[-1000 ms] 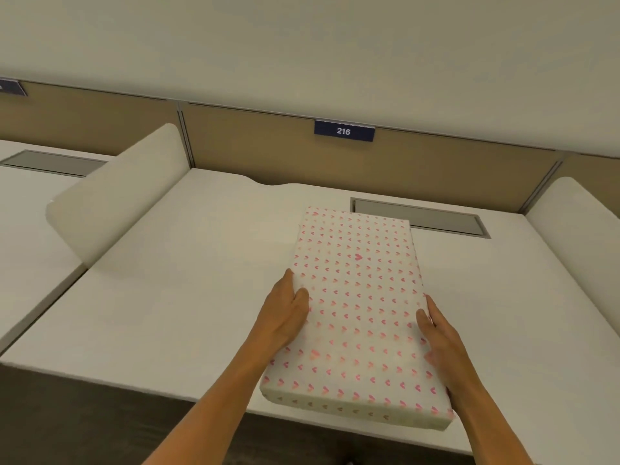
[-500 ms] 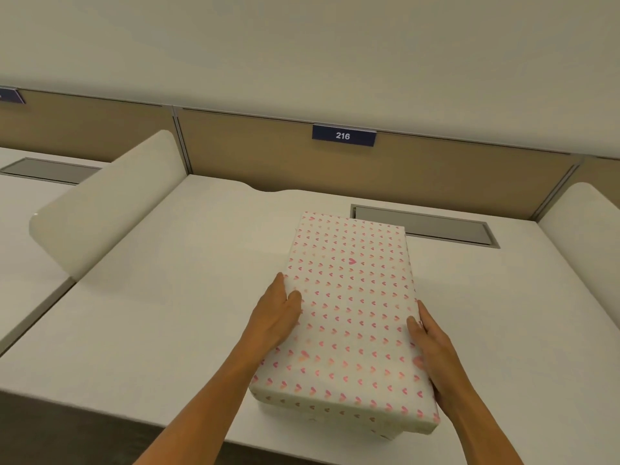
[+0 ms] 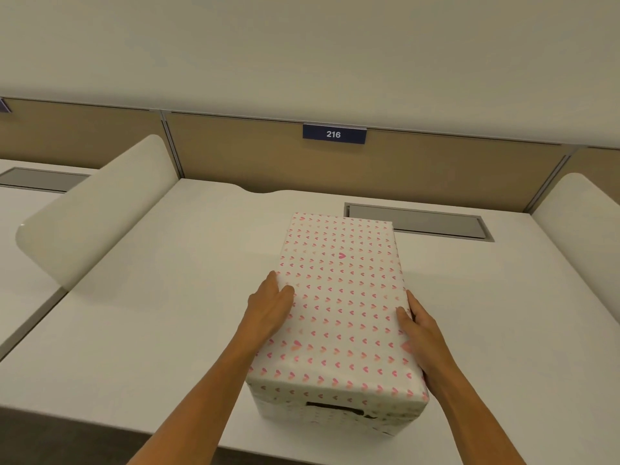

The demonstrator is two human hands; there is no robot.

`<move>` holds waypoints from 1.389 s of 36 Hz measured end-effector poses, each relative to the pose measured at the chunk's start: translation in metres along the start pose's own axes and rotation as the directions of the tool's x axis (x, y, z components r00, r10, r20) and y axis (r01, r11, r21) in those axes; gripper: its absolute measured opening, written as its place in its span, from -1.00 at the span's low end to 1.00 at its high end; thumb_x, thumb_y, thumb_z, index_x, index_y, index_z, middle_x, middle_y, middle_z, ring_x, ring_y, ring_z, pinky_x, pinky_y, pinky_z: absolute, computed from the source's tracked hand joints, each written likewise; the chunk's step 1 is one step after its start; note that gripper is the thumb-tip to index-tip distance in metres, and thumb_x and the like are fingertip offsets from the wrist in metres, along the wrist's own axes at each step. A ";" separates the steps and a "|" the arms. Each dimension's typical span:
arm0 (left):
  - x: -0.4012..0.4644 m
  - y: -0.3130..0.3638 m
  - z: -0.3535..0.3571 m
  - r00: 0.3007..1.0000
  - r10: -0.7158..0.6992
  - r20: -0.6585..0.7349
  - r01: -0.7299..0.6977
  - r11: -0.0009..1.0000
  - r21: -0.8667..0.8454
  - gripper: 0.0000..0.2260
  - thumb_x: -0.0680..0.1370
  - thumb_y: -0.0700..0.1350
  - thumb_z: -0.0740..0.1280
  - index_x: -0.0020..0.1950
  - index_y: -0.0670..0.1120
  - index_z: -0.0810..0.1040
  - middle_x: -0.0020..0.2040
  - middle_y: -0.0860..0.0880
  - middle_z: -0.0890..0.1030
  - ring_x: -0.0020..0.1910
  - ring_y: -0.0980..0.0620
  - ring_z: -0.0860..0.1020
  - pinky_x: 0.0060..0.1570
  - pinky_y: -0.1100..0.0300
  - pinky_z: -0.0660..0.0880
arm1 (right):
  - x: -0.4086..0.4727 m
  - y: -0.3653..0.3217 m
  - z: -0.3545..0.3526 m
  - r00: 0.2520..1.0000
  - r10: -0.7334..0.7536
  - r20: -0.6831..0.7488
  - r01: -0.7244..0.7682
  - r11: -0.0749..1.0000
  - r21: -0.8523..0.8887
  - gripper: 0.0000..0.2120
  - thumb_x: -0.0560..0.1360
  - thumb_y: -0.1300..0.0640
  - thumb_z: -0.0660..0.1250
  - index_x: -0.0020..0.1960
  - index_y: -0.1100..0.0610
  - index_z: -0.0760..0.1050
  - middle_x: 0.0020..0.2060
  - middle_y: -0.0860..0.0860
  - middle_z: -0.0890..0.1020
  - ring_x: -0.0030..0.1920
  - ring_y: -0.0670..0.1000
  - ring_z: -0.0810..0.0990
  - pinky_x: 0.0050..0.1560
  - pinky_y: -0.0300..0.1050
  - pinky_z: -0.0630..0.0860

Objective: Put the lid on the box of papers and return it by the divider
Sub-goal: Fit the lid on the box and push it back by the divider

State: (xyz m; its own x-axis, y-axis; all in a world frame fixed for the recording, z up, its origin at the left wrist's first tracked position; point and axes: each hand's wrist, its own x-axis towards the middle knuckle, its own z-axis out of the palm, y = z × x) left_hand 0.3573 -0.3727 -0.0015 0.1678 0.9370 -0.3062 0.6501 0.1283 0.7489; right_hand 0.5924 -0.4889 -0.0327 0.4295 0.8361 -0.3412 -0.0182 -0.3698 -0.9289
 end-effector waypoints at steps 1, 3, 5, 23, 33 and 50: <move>0.000 0.000 0.000 1.000 0.003 0.002 -0.003 1.000 0.008 -0.46 0.63 0.16 0.07 0.57 0.05 0.02 0.57 0.02 0.15 0.51 -0.11 0.20 0.40 -0.12 0.21 | -0.001 0.000 0.000 1.000 0.003 -0.005 -0.003 1.000 0.003 -0.71 0.65 -0.08 0.19 0.35 -0.31 0.35 0.15 -0.23 0.62 0.06 -0.05 0.67 -0.20 -0.18 0.63; 0.000 0.001 0.001 1.000 0.011 0.007 -0.011 0.999 0.032 -0.45 0.62 0.14 0.09 0.57 0.03 0.02 0.57 0.01 0.14 0.51 -0.11 0.19 0.40 -0.11 0.21 | -0.001 0.000 -0.001 1.000 0.008 -0.015 -0.008 1.000 0.010 -0.73 0.65 -0.07 0.19 0.33 -0.29 0.36 0.13 -0.23 0.63 0.06 -0.04 0.68 -0.21 -0.16 0.63; 0.002 0.002 0.000 1.000 0.019 0.013 -0.020 0.998 0.054 -0.44 0.62 0.13 0.11 0.56 0.00 0.03 0.57 0.00 0.15 0.51 -0.10 0.20 0.40 -0.08 0.23 | -0.001 0.000 -0.001 1.000 0.013 -0.020 -0.013 1.000 0.023 -0.75 0.66 -0.04 0.20 0.30 -0.27 0.40 0.12 -0.21 0.64 0.07 -0.02 0.68 -0.17 -0.12 0.64; 0.010 -0.006 0.008 0.991 0.130 -0.031 -0.117 0.956 0.268 -0.43 0.64 0.08 0.06 0.57 -0.09 -0.04 0.60 -0.07 0.02 0.53 -0.12 0.16 0.43 -0.05 0.21 | 0.003 0.004 0.006 0.993 -0.095 -0.074 0.076 0.972 -0.223 -0.64 0.63 -0.08 0.24 0.39 -0.10 0.31 0.38 -0.08 0.49 0.20 -0.03 0.56 0.08 -0.03 0.57; 0.051 0.017 0.019 0.927 0.355 0.118 -0.354 0.729 0.586 -0.42 0.64 0.17 -0.07 0.59 -0.04 -0.12 0.61 -0.03 -0.14 0.57 -0.05 -0.17 0.52 -0.06 -0.11 | 0.039 -0.023 0.031 0.954 -0.293 0.066 0.208 0.485 -0.849 -0.16 0.54 -0.40 -0.02 0.64 0.05 -0.15 0.64 -0.01 -0.13 0.62 0.07 -0.23 0.56 0.10 -0.17; 0.087 -0.005 0.037 0.916 0.397 0.057 -0.337 0.685 0.646 -0.41 0.62 0.19 -0.13 0.59 -0.03 -0.09 0.61 -0.03 -0.10 0.57 -0.04 -0.12 0.46 0.06 -0.12 | 0.057 -0.020 0.044 0.955 -0.292 0.053 0.162 0.365 -0.917 -0.04 0.45 -0.51 -0.14 0.64 0.08 -0.13 0.64 0.00 -0.05 0.63 0.05 -0.09 0.60 0.12 -0.03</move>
State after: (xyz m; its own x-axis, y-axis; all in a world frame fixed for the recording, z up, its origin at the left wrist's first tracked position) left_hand 0.3959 -0.3035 -0.0536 0.4540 0.8908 -0.0169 0.8676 -0.4377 0.2359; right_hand 0.5779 -0.4163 -0.0402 0.3679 0.9277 -0.0627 0.8908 -0.3710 -0.2623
